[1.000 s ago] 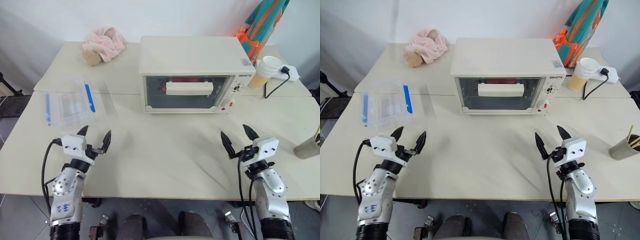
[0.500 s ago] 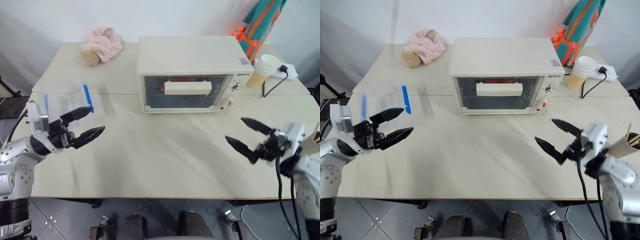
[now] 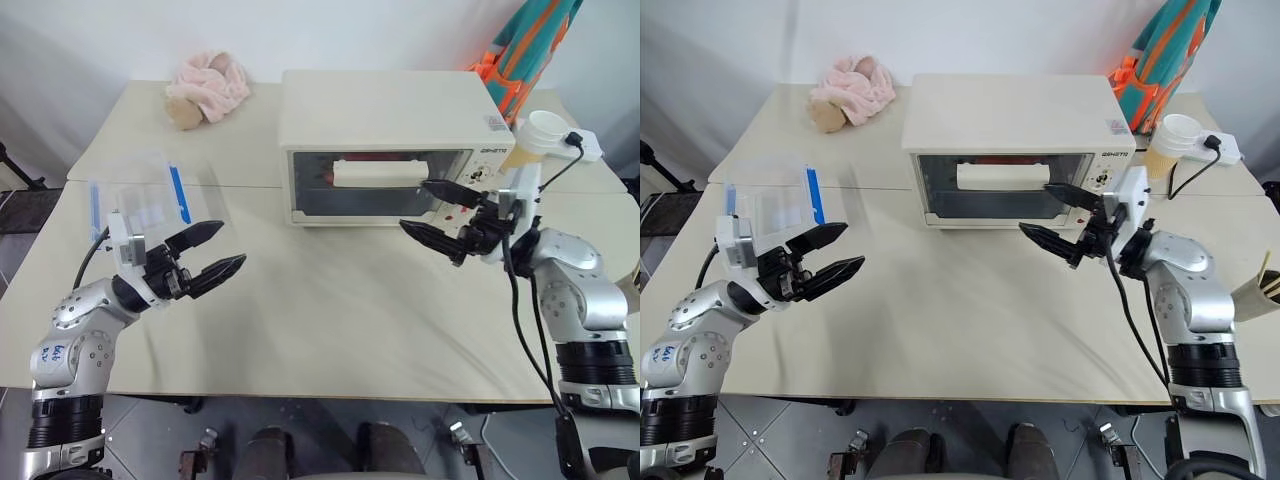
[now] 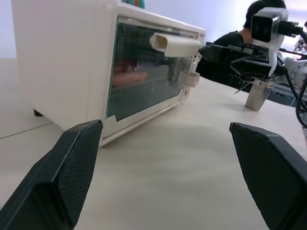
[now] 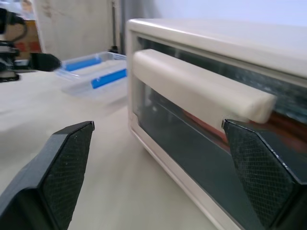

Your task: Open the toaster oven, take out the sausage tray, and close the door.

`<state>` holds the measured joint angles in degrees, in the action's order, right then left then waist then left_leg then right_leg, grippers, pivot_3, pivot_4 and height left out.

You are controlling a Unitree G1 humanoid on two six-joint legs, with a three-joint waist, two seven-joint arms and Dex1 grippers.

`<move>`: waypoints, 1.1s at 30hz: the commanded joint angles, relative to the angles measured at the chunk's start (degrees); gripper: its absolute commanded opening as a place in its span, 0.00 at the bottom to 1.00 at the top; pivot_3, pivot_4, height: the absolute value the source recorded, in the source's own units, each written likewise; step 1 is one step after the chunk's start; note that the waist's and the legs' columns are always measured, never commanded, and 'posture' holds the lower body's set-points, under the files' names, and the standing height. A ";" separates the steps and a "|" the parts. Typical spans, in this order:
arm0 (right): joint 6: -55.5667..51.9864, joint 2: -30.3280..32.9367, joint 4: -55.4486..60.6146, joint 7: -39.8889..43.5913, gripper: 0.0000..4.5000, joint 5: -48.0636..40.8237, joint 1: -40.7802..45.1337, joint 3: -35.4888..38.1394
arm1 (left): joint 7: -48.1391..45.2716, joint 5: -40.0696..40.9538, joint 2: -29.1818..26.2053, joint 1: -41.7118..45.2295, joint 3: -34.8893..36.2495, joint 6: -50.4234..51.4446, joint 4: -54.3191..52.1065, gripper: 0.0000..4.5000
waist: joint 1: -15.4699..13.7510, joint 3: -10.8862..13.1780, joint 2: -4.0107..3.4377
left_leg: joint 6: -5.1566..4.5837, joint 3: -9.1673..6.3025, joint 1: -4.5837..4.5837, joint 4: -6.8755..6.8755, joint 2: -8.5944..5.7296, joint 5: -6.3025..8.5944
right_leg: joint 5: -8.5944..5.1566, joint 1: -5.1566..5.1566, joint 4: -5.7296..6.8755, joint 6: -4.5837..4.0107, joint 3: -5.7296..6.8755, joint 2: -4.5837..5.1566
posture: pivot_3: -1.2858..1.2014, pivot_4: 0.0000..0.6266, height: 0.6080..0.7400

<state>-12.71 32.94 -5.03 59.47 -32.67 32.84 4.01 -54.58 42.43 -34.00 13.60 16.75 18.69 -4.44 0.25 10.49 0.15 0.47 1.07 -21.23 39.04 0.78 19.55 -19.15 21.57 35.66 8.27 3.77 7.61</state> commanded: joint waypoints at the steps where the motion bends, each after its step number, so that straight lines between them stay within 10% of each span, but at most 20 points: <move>1: 1.03 -0.36 0.53 0.88 0.99 0.18 1.31 0.85 | 0.42 -0.15 0.11 0.22 0.55 -0.57 -2.38 1.00 | -0.01 0.00 0.00 | 0.00 0.00 0.00 0.00 0.00 0.00 | 0.00 0.00 0.00 0.00 0.01 0.00 | 0.52 0.24 1.00; 33: 5.04 0.53 -4.29 8.35 0.99 2.52 3.21 2.61 | 2.33 -0.87 1.49 0.01 0.57 -0.62 -3.66 1.00 | -0.01 0.01 -0.01 | 0.05 -0.07 -0.04 -0.02 -0.01 -0.01 | 0.02 -0.01 -0.03 0.03 0.11 0.01 | 0.52 0.24 1.00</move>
<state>-7.71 32.29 -12.62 66.45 -28.57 36.35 5.23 -52.25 41.43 -32.42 12.99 16.78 18.66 -6.35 0.24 10.50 0.14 0.51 0.97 -21.27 39.02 0.76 19.54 -19.14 21.55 35.63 8.29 3.89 7.62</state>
